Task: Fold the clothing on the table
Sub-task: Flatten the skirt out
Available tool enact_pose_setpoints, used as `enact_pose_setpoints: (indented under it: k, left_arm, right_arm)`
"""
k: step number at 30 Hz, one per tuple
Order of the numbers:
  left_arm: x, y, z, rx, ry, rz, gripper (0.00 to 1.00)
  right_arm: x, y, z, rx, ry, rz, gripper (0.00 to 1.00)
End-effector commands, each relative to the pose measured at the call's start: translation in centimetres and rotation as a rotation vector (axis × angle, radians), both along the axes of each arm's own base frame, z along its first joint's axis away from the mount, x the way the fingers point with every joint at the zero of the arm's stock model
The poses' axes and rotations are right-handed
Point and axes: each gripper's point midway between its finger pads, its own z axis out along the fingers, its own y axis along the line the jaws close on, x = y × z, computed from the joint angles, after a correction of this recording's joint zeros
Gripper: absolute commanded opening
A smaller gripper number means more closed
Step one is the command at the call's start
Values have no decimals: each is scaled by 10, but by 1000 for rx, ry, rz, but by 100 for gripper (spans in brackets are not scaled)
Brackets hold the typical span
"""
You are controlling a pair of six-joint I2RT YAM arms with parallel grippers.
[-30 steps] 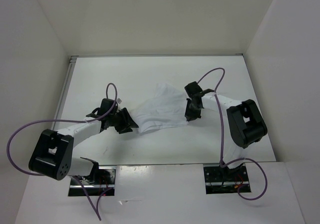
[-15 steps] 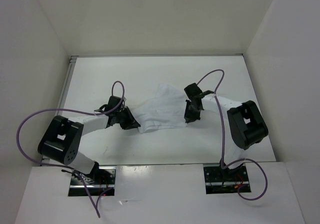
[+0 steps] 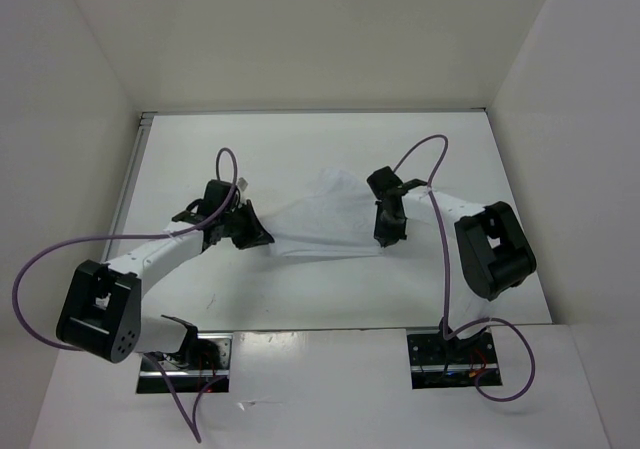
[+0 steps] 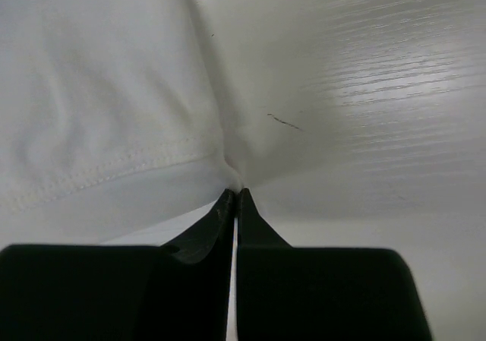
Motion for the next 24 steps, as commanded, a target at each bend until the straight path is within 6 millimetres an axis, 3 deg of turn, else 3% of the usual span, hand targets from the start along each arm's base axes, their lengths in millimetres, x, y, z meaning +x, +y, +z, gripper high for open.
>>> enact_pose_setpoints:
  k: [1,7,8,10,11,12,13,15,18,23,24]
  left_arm:
    - [-8,32,-8,149,33,33,0]
    - [-7,40,-13,169,45,50,0]
    - [-9,37,-12,160,42,26,0]
    - [-12,16,-2,56,11,-88,0]
    - [-16,8,1,7,12,-122,0]
    - [-12,-4,13,-55,-47,-181,0]
    - [-28,-25,32,-206,-60,-312,0]
    - [-34,-45,56,-339,-152,-458,0]
    - [-45,-56,57,-338,-155,-586,0]
    - [-44,-59,51,-332,-121,-579,0]
    - [-41,-55,43,-290,-93,-535,0]
  right_arm:
    - [5,-39,11,-202,-27,-49,0]
    - [10,-45,23,-182,-53,-64,0]
    - [8,-39,22,-148,-36,-39,0]
    - [15,-20,38,-27,-85,50,0]
    - [10,2,46,115,-69,98,0]
    - [9,9,53,198,-72,125,0]
    - [13,24,71,299,-122,180,0]
    - [-6,54,87,509,-85,327,0]
    - [-16,68,93,603,-62,405,0]
    - [-18,61,75,558,-9,346,0]
    - [-12,45,65,455,-17,291,0]
